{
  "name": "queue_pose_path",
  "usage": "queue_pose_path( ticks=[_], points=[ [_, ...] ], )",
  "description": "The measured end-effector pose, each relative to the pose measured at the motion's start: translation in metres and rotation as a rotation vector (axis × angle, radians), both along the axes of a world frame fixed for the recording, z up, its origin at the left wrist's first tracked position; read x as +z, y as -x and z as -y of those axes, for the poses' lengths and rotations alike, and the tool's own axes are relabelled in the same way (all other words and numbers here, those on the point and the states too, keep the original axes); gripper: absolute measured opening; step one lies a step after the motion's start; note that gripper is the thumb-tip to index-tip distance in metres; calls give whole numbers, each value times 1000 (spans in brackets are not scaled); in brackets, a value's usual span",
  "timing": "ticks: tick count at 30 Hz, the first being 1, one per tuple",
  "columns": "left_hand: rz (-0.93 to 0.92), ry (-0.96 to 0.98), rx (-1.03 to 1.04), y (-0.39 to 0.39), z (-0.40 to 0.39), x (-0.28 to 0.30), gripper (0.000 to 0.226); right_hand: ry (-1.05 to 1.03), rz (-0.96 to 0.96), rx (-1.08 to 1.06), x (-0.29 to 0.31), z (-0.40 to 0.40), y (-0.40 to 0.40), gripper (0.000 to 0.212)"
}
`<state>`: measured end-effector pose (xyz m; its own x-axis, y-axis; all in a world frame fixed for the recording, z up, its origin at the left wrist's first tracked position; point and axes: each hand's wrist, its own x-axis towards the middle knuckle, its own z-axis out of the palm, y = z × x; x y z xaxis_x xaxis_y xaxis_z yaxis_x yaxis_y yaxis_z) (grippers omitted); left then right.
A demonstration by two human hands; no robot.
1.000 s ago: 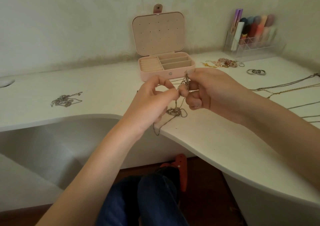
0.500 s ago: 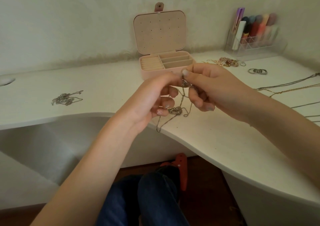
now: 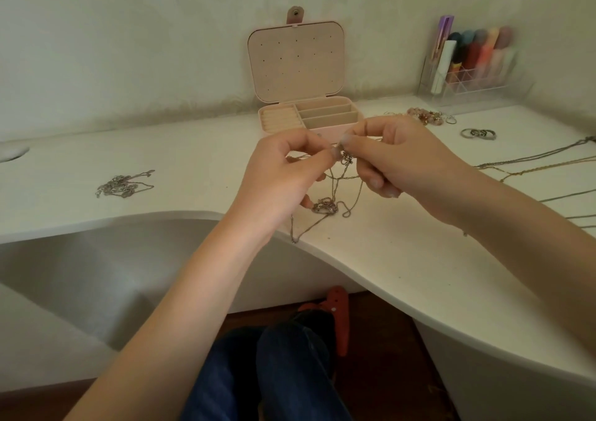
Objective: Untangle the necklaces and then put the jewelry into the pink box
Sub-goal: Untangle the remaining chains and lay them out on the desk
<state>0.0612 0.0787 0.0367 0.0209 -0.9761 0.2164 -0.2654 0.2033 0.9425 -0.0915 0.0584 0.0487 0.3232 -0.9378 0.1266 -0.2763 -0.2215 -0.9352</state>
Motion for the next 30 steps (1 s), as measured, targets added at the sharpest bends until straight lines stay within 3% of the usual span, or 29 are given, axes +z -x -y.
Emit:
queue_pose_path(
  ticks=[10,14,19,25,28,30],
  points=[
    [-187,-108,-121,3,1,-1,18,-206,-37,195,8,-4,3,58],
    [-124,-55,-134,2,3,-3,18,-285,32,225,10,0,9,44],
    [-90,-13,-57,0,6,-6,17,-253,53,160,9,6,15,43],
    [114,147,66,-10,9,-11,18,-198,152,34,14,11,23,34],
    [248,241,137,-12,10,-12,17,-150,112,47,15,11,25,27],
    [312,303,202,-14,10,-10,11,-62,-14,37,16,9,26,27]
  ],
)
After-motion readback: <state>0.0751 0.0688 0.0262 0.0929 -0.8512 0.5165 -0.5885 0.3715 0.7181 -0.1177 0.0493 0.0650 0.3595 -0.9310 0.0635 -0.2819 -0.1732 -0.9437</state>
